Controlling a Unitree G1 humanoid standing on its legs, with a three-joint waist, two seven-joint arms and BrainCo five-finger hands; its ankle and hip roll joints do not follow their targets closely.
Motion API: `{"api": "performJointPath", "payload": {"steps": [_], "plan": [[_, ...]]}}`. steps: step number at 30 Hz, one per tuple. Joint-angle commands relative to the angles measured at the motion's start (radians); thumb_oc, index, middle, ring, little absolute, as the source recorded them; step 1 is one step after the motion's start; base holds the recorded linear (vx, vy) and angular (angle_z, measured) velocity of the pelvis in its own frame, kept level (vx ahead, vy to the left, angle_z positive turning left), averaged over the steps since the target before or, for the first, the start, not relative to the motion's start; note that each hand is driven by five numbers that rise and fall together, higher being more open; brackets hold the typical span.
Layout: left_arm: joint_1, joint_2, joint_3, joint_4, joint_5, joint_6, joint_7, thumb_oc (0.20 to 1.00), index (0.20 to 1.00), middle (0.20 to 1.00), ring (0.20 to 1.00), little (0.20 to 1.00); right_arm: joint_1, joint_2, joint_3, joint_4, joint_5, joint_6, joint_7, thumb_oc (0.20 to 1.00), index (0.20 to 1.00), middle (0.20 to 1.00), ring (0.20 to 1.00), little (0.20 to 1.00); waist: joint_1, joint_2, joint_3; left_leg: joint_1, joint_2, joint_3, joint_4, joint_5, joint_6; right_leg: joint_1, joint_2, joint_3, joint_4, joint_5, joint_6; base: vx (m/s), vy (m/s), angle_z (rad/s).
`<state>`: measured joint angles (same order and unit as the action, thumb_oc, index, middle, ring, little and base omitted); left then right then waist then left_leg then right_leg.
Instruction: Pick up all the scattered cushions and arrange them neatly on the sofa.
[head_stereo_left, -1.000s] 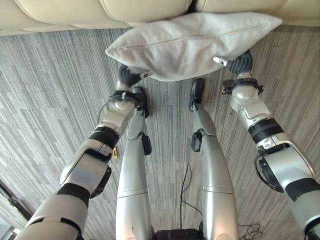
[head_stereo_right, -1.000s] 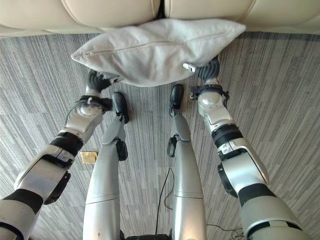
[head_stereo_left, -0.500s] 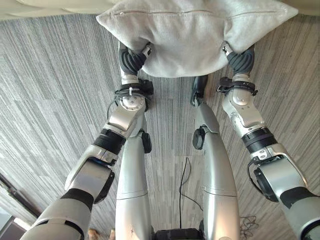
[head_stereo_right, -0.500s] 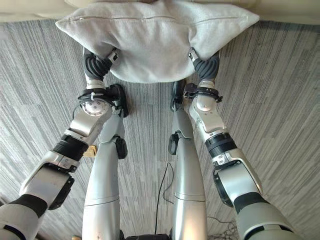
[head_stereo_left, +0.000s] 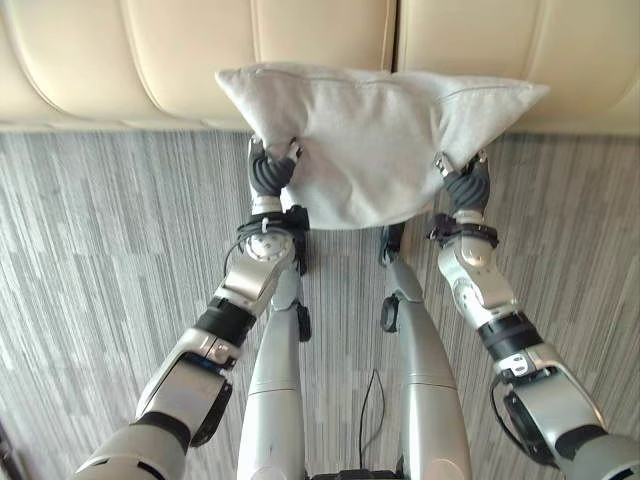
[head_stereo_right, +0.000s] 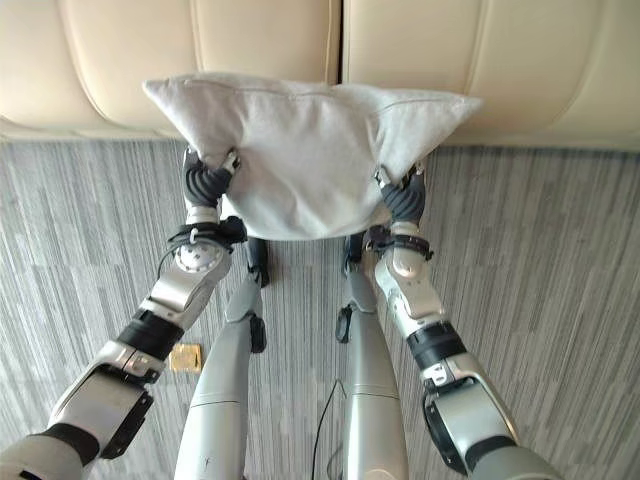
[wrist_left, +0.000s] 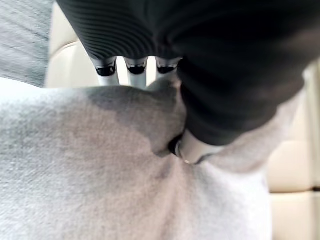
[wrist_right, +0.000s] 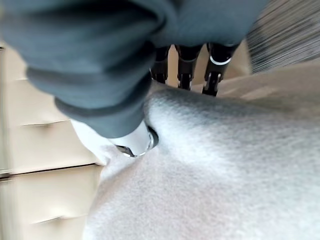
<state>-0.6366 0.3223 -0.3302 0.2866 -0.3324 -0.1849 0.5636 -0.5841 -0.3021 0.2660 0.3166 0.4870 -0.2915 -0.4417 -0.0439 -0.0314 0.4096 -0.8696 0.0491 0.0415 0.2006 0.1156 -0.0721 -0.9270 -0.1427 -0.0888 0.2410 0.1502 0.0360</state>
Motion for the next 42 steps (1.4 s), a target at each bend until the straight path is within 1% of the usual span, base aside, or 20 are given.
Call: {"api": "performJointPath", "payload": {"steps": [1,2,6,7,9,10,13,19,24,26,28,30,32,33,35,36,37,38,40,42], "plan": [[0.000,-0.045,-0.033,-0.170,0.069,-0.123,-0.091,0.200,0.200,0.200,0.200,0.200,0.002,0.030,0.072,-0.174,-0.082,-0.096,0.120,0.200,0.200,0.200,0.200,0.200,0.012,0.015,-0.117,0.183,0.019,-0.075,-0.074,-0.078,-0.034,0.200,0.001,-0.015,-0.006,-0.191,0.074,0.07,0.021,0.02],[0.036,-0.037,-0.020,-0.189,0.066,-0.125,-0.102,0.200,0.200,0.200,0.200,0.200,0.046,0.025,0.065,-0.198,-0.093,-0.089,0.129,0.200,0.200,0.200,0.200,0.200,0.012,0.013,-0.121,0.244,0.022,-0.074,-0.102,-0.068,-0.036,0.264,0.001,-0.022,-0.034,-0.184,0.076,0.11,0.014,0.03],[0.205,-0.018,0.015,-0.248,0.037,-0.130,-0.158,0.200,0.200,0.200,0.200,0.200,0.190,-0.021,0.025,-0.273,-0.158,-0.049,0.158,0.200,0.200,0.200,0.200,0.200,0.015,0.010,-0.150,0.462,0.028,-0.058,-0.185,-0.069,-0.036,0.495,0.001,-0.032,-0.119,-0.182,0.085,0.16,0.024,0.00],[0.207,-0.018,0.015,-0.249,0.037,-0.130,-0.158,0.200,0.200,0.200,0.200,0.200,0.192,-0.021,0.025,-0.275,-0.158,-0.049,0.158,0.200,0.200,0.200,0.200,0.200,0.015,0.010,-0.149,0.464,0.027,-0.058,-0.189,-0.064,-0.036,0.497,0.001,-0.033,-0.124,-0.176,0.086,0.13,0.031,0.01],[0.292,-0.011,0.030,-0.275,0.020,-0.127,-0.182,0.200,0.200,0.200,0.200,0.200,0.265,-0.028,0.006,-0.293,-0.170,-0.030,0.174,0.200,0.200,0.200,0.200,0.200,0.015,0.009,-0.175,0.551,0.034,-0.049,-0.221,-0.067,-0.033,0.587,-0.002,-0.035,-0.158,-0.175,0.090,0.20,0.045,0.05],[0.367,-0.007,0.050,-0.280,0.006,-0.115,-0.198,0.200,0.200,0.200,0.200,0.200,0.323,-0.034,-0.020,-0.301,-0.174,-0.015,0.188,0.200,0.200,0.200,0.200,0.200,0.016,0.009,-0.199,0.622,0.036,-0.042,-0.240,-0.075,-0.028,0.661,-0.001,-0.033,-0.184,-0.175,0.093,0.24,0.071,0.03],[0.456,-0.006,0.073,-0.279,-0.012,-0.102,-0.219,0.200,0.200,0.200,0.200,0.200,0.395,-0.038,-0.052,-0.306,-0.174,-0.001,0.201,0.200,0.200,0.200,0.200,0.200,0.017,0.008,-0.238,0.710,0.034,-0.027,-0.266,-0.088,-0.023,0.747,0.006,-0.033,-0.221,-0.176,0.099,0.17,0.052,-0.04],[0.542,0.004,0.106,-0.267,-0.013,-0.077,-0.241,0.200,0.200,0.200,0.200,0.200,0.473,-0.026,-0.074,-0.312,-0.187,0.024,0.214,0.200,0.200,0.200,0.200,0.200,0.023,0.009,-0.302,0.814,0.031,-0.010,-0.288,-0.119,-0.015,0.848,0.006,-0.028,-0.261,-0.181,0.108,0.12,0.023,-0.09],[0.580,0.001,0.108,-0.271,-0.029,-0.063,-0.263,0.200,0.200,0.200,0.200,0.200,0.505,-0.026,-0.070,-0.313,-0.191,0.037,0.228,0.200,0.200,0.200,0.200,0.200,0.020,0.011,-0.319,0.865,0.031,-0.004,-0.284,-0.143,-0.004,0.892,0.009,-0.013,-0.256,-0.203,0.106,0.08,0.022,-0.08],[0.573,-0.002,0.102,-0.262,-0.025,-0.057,-0.270,0.200,0.200,0.200,0.200,0.200,0.510,-0.021,-0.080,-0.318,-0.194,0.036,0.225,0.200,0.200,0.200,0.200,0.200,0.016,0.009,-0.318,0.869,0.032,0.000,-0.275,-0.149,-0.007,0.907,0.007,-0.012,-0.251,-0.209,0.106,0.06,0.045,-0.03],[0.554,-0.003,0.089,-0.250,-0.024,-0.058,-0.274,0.200,0.200,0.200,0.200,0.200,0.508,-0.019,-0.088,-0.322,-0.188,0.038,0.223,0.200,0.200,0.200,0.200,0.200,0.009,0.002,-0.306,0.849,0.029,0.000,-0.237,-0.153,-0.009,0.910,0.001,-0.018,-0.240,-0.210,0.109,0.04,0.058,0.06],[0.541,0.001,0.083,-0.240,-0.013,-0.053,-0.273,0.200,0.200,0.200,0.200,0.200,0.505,-0.017,-0.087,-0.324,-0.188,0.042,0.221,0.200,0.200,0.200,0.200,0.200,0.002,-0.003,-0.316,0.849,0.021,0.001,-0.235,-0.163,0.001,0.911,-0.003,-0.023,-0.228,-0.207,0.113,0.08,0.096,0.10],[0.541,0.006,0.078,-0.240,-0.002,-0.046,-0.275,0.200,0.200,0.200,0.200,0.200,0.509,-0.007,-0.084,-0.337,-0.190,0.050,0.230,0.200,0.200,0.200,0.200,0.200,-0.001,-0.007,-0.321,0.866,0.010,0.006,-0.245,-0.178,0.022,0.902,-0.013,-0.014,-0.195,-0.211,0.123,0.08,0.112,0.02],[0.541,0.006,0.078,-0.240,-0.002,-0.046,-0.275,0.200,0.200,0.200,0.200,0.200,0.509,-0.007,-0.084,-0.337,-0.190,0.050,0.230,0.200,0.200,0.200,0.200,0.200,-0.001,-0.007,-0.321,0.866,0.010,0.007,-0.245,-0.178,0.022,0.902,-0.013,-0.014,-0.194,-0.211,0.123,0.04,0.109,-0.01],[0.540,0.005,0.072,-0.239,0.009,-0.036,-0.274,0.200,0.200,0.200,0.200,0.200,0.516,0.002,-0.080,-0.342,-0.194,0.053,0.240,0.200,0.200,0.200,0.200,0.200,-0.003,-0.006,-0.312,0.879,0.001,0.011,-0.244,-0.194,0.042,0.859,-0.020,0.011,-0.096,-0.203,0.138,0.01,0.160,-0.06],[0.532,0.009,0.066,-0.237,0.010,-0.030,-0.266,0.200,0.200,0.200,0.200,0.200,0.514,0.010,-0.072,-0.340,-0.192,0.057,0.239,0.200,0.200,0.200,0.200,0.200,-0.010,-0.005,-0.292,0.884,-0.004,0.016,-0.237,-0.199,0.061,0.791,-0.021,0.043,0.034,-0.153,0.158,-0.01,0.177,-0.14],[0.522,0.010,0.064,-0.232,0.019,-0.029,-0.260,0.200,0.200,0.200,0.200,0.200,0.513,0.016,-0.066,-0.338,-0.195,0.053,0.236,0.200,0.200,0.200,0.200,0.200,-0.015,0.001,-0.282,0.890,-0.001,0.017,-0.237,-0.203,0.066,0.763,-0.011,0.052,0.080,-0.146,0.165,0.03,0.153,-0.20],[0.512,0.006,0.059,-0.228,0.024,-0.031,-0.257,0.200,0.200,0.200,0.200,0.200,0.513,0.023,-0.061,-0.340,-0.192,0.051,0.236,0.200,0.200,0.200,0.200,0.200,-0.018,0.005,-0.277,0.902,0.001,0.019,-0.240,-0.210,0.068,0.735,-0.002,0.052,0.103,-0.157,0.157,0.10,0.072,-0.17],[0.500,0.006,0.062,-0.228,0.029,-0.031,-0.253,0.200,0.200,0.200,0.200,0.200,0.500,0.023,-0.052,-0.336,-0.188,0.054,0.235,0.200,0.200,0.200,0.200,0.200,-0.021,0.010,-0.269,0.938,0.003,0.033,-0.257,-0.221,0.063,0.702,0.002,0.021,0.062,-0.175,0.143,0.15,0.024,-0.17],[0.499,0.005,0.064,-0.237,0.023,-0.030,-0.254,0.200,0.200,0.200,0.200,0.200,0.476,0.019,-0.041,-0.336,-0.190,0.057,0.232,0.200,0.200,0.200,0.200,0.200,-0.021,0.008,-0.263,0.965,-0.002,0.045,-0.268,-0.231,0.057,0.670,0.004,-0.029,-0.029,-0.162,0.133,0.16,-0.050,-0.15]]}}
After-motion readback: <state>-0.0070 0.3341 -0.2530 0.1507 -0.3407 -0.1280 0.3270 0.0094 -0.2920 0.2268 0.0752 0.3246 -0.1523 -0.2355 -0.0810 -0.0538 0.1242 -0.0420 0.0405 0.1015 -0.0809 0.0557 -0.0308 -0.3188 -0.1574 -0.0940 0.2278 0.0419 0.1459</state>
